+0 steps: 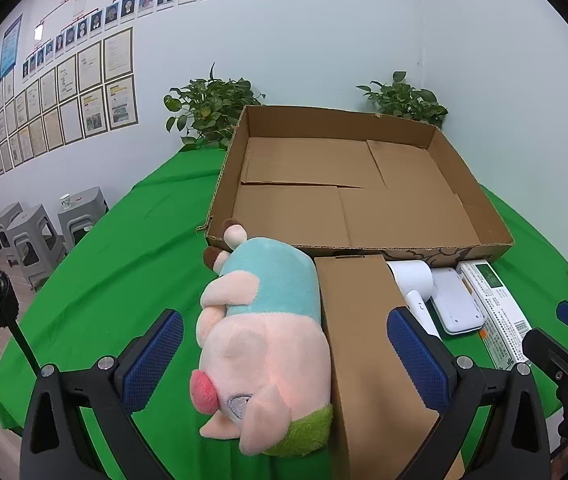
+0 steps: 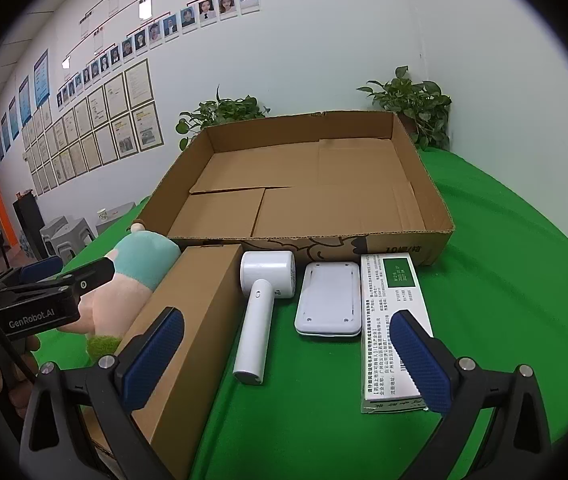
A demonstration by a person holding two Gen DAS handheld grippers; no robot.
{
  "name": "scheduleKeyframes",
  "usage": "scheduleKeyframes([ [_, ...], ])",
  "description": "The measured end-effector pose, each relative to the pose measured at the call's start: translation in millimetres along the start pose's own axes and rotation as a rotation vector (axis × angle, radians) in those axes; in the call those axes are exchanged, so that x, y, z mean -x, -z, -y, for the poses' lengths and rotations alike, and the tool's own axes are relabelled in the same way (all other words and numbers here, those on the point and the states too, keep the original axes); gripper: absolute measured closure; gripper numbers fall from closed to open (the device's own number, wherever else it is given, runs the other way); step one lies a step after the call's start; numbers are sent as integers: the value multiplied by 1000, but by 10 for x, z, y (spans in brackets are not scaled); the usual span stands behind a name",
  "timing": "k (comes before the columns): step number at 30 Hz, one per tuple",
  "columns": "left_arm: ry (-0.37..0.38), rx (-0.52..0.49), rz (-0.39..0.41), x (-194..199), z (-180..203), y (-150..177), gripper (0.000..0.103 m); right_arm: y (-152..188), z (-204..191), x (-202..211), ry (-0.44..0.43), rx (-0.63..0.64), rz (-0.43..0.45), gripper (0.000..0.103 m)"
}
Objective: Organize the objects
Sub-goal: 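Reach the left gripper to the plush pig and close on it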
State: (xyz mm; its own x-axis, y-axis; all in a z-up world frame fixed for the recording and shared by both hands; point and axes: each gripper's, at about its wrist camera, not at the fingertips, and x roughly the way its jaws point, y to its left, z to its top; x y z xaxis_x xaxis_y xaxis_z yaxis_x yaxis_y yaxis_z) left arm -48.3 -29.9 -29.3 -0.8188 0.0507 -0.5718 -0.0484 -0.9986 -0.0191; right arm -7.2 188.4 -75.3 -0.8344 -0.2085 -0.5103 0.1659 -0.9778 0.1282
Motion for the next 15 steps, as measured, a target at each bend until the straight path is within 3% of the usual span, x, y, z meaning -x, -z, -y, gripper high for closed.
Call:
scheduleKeyframes([
  [8,4,44,-20,14,-148,35,0,-19,-54,-46,-19,7,-10,1],
  [15,-49,63,-48,76,-209,88,0,-15,-106,-55,-66,12,-22,1],
])
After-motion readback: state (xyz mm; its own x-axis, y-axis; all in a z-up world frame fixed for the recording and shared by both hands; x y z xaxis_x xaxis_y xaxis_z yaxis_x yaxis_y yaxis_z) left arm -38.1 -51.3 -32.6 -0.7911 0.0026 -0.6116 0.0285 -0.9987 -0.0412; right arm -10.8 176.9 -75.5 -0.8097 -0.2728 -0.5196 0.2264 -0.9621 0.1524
